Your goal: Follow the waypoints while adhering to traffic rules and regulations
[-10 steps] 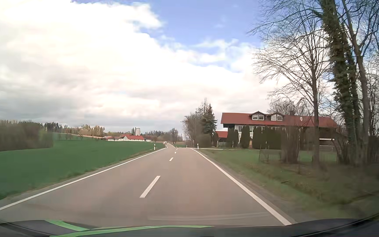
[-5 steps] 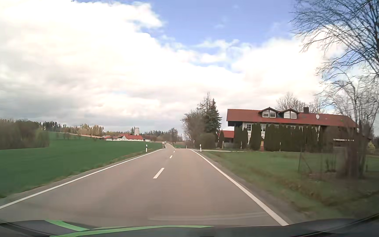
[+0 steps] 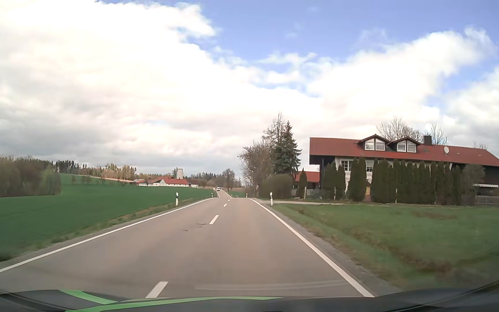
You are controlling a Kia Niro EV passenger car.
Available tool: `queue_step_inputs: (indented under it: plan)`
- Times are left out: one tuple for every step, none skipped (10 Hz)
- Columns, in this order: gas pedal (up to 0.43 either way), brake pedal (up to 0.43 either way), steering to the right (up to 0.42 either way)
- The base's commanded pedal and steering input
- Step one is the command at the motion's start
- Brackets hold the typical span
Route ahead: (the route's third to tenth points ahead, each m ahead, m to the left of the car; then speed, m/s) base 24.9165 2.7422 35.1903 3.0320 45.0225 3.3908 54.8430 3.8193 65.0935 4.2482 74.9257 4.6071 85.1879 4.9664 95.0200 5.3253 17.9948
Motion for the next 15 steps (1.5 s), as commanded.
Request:
queue_step_inputs:
  plan:
    - [0.197,0.000,-0.004]
    - [0.209,0.000,-0.004]
    - [0.209,0.000,-0.004]
    - [0.220,0.000,-0.004]
    - [0.220,0.000,-0.004]
    - [0.220,0.000,-0.004]
    - [0.220,0.000,-0.004]
    - [0.220,0.000,-0.005]
    - [0.220,0.000,-0.004]
    - [0.220,0.000,-0.005]
    - [0.220,0.000,-0.004]
    - [0.220,0.000,-0.004]
    - [0.220,0.000,-0.004]
    - [0.220,0.000,-0.004]
    - [0.220,0.000,-0.004]
